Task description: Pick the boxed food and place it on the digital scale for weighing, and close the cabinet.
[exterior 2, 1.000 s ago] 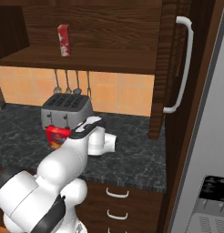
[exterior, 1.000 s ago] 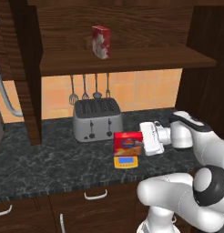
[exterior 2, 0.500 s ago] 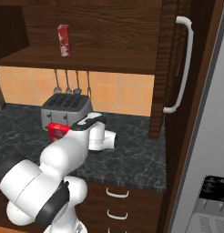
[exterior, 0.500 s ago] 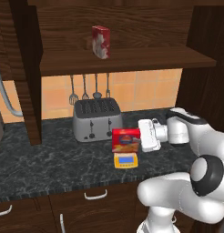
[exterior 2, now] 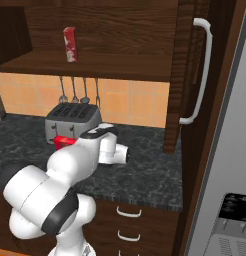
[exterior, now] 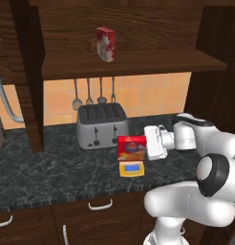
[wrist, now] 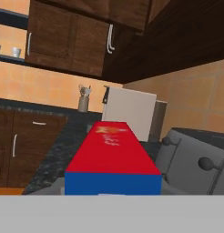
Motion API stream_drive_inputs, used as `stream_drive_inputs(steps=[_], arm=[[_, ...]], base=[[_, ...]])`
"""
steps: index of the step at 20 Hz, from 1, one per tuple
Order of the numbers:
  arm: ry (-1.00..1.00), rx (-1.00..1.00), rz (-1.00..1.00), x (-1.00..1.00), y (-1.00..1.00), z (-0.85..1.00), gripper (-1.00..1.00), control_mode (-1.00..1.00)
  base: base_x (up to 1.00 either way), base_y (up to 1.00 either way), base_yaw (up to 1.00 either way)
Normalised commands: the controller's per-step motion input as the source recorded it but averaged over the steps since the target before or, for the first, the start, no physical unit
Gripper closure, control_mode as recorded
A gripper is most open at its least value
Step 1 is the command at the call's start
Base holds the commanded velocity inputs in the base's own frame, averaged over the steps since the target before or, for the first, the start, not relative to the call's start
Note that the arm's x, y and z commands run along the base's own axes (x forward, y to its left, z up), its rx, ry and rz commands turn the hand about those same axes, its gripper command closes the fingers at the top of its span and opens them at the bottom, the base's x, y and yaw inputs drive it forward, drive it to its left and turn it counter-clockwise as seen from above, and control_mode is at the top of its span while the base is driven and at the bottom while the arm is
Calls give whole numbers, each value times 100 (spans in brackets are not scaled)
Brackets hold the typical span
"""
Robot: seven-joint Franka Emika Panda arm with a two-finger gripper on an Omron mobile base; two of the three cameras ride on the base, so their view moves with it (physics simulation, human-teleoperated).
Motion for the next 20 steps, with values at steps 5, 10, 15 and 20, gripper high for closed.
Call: stream_drive_inputs(steps=[5, 10, 15, 20], arm=[[0, 0, 0, 18, 1, 0, 100, -100], [1, 0, 0, 6, 3, -7, -100, -100], [0, 0, 0, -1, 0, -1, -100, -100], [0, 0, 0, -8, -13, 0, -100, -100]], base=[[0, 0, 0], [0, 0, 0], [0, 0, 0], [0, 0, 0]])
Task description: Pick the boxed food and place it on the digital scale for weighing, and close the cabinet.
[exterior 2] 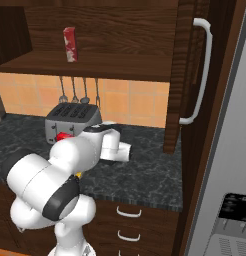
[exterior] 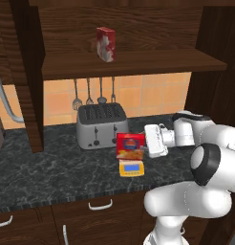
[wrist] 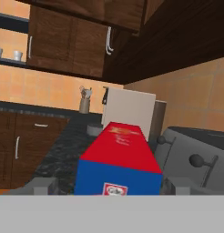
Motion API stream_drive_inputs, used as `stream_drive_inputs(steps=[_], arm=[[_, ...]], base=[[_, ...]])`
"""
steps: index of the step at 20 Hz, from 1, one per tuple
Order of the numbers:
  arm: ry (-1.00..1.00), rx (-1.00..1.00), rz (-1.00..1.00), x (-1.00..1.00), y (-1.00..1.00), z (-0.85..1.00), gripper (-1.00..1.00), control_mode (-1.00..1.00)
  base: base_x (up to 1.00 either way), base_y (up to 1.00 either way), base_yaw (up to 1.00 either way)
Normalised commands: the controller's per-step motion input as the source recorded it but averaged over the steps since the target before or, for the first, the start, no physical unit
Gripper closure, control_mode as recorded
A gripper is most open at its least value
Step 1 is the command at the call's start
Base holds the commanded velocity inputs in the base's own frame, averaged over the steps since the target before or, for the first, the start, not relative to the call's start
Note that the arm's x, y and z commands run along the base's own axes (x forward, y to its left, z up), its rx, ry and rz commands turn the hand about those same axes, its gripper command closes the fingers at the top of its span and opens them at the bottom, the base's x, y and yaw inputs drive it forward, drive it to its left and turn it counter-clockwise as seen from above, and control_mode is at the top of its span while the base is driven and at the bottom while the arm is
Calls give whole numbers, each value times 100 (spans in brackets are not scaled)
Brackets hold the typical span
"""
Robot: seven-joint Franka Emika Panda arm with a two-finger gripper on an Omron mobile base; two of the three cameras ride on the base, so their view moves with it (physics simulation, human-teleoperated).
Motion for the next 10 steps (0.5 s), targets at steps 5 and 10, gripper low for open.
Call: stream_drive_inputs(steps=[5, 10], arm=[[-9, 0, 0, -5, -23, 0, -100, -100], [-15, 0, -1, -14, -44, 0, -100, -100]], base=[[0, 0, 0], [0, 0, 0]])
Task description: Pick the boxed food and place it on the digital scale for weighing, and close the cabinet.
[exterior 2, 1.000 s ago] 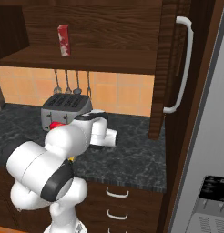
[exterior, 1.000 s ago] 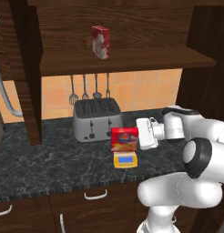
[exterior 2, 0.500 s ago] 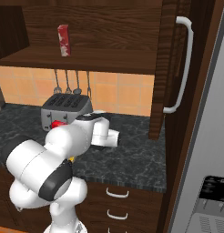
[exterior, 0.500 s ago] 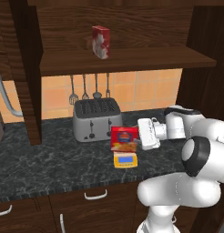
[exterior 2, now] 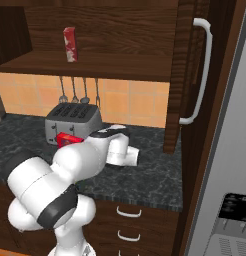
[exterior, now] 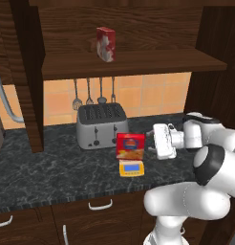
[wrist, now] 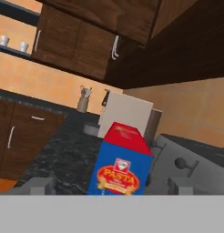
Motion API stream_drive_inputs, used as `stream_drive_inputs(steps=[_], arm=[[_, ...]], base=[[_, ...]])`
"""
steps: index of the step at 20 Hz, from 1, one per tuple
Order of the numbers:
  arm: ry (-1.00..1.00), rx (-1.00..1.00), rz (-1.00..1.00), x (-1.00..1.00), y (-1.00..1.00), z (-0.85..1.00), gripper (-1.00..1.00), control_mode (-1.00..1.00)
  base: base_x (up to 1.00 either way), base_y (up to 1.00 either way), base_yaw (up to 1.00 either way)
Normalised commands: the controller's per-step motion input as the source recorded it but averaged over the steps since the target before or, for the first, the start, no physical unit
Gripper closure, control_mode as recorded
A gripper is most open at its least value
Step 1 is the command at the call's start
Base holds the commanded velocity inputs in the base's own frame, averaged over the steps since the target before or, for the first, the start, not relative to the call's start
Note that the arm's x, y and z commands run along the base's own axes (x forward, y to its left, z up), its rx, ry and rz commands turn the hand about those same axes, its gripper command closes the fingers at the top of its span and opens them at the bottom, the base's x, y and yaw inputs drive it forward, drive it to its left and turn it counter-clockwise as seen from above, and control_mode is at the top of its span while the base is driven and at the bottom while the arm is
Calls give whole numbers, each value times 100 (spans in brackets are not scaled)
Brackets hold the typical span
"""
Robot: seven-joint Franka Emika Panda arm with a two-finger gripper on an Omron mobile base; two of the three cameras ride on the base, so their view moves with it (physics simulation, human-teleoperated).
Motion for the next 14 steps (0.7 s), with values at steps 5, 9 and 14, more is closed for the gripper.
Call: stream_drive_inputs(steps=[5, 9, 14], arm=[[-31, -2, -12, -67, -21, 7, -100, -100], [-39, -6, -26, -93, 8, 37, -100, -100], [-29, -11, -31, -87, 1, 71, -100, -100]], base=[[0, 0, 0], [0, 0, 0], [0, 0, 0]])
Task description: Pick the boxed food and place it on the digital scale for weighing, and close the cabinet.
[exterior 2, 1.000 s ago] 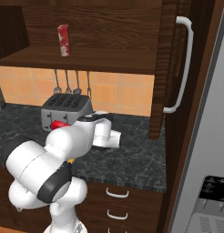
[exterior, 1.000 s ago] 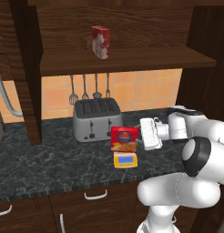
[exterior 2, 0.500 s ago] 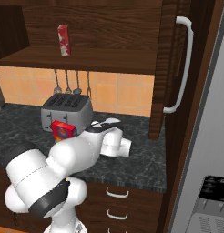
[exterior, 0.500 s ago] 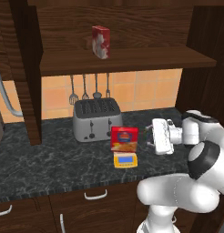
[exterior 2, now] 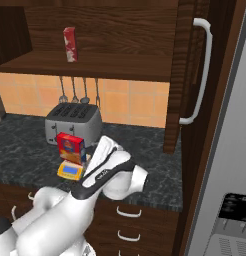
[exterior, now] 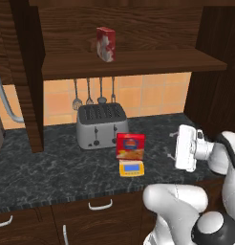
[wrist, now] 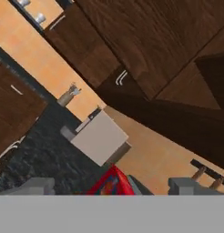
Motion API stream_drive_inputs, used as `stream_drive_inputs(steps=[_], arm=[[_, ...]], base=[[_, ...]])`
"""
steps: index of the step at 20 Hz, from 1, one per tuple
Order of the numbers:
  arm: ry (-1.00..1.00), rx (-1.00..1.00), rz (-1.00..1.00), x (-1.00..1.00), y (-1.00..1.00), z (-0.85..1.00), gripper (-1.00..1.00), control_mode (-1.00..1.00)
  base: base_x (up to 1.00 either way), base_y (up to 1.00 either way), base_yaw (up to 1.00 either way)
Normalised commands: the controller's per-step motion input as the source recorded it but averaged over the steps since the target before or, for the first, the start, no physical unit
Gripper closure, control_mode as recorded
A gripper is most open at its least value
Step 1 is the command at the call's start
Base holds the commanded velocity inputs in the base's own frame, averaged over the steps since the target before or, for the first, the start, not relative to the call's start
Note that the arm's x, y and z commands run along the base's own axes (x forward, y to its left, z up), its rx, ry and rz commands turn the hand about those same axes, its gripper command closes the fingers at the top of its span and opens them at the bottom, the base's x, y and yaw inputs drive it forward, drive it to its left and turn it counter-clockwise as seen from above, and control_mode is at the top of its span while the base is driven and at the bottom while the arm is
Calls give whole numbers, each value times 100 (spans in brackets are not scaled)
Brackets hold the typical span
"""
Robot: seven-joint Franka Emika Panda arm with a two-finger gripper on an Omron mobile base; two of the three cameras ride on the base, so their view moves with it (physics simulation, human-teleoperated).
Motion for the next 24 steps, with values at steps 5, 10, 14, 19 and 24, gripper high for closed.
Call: stream_drive_inputs(steps=[5, 10, 14, 19, 24], arm=[[-37, -21, -38, -80, 0, 62, -100, -100], [-46, -23, -40, -79, 0, 59, -100, -100], [-37, -30, -57, -34, -1, 60, -100, -100], [-17, -15, -51, -60, -29, 92, -100, -100], [-25, -3, -41, -91, -22, 65, -100, -100]], base=[[0, 0, 0], [0, 0, 0], [0, 0, 0], [0, 0, 0], [0, 0, 0]])
